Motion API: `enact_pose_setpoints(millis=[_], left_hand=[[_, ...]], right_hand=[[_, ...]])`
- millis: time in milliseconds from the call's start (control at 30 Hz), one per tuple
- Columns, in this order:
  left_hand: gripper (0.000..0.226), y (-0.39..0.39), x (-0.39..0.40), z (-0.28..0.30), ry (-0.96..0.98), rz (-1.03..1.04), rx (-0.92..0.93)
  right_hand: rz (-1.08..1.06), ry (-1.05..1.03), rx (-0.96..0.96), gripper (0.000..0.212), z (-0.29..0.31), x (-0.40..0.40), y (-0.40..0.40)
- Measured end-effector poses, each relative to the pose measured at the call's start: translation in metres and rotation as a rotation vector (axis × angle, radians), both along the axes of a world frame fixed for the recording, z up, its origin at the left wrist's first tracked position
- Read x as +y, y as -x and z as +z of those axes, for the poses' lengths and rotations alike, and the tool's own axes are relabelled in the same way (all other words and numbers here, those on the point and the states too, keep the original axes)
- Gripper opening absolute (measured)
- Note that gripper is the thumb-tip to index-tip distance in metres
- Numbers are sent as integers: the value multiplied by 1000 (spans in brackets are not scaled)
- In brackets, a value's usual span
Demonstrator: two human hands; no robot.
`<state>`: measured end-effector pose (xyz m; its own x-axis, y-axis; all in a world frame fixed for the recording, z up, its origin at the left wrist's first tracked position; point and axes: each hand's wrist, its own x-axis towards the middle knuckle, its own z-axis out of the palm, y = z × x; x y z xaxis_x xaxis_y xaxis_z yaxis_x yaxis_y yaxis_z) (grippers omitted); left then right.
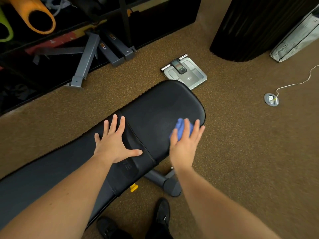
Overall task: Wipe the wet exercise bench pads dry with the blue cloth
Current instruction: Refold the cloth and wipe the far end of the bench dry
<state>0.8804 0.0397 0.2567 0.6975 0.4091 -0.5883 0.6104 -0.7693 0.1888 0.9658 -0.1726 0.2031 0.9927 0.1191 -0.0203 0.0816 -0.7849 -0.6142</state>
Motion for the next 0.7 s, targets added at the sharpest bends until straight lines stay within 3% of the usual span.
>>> enact_pose_setpoints(millis=[100, 367, 500, 600, 700], left_hand=[[145, 0, 0, -1, 9, 6, -4], [144, 1, 1, -6, 1, 8, -28], [143, 4, 1, -9, 3, 18, -56], [142, 4, 0, -8, 1, 20, -69], [134, 7, 1, -6, 1, 3, -101]], right_hand=[[-107, -46, 47, 55, 18, -11, -69], [132, 91, 358, 40, 50, -11, -174], [301, 268, 262, 38, 55, 26, -202], [417, 280, 160, 43, 53, 64, -216], [506, 331, 164, 34, 52, 89, -231]])
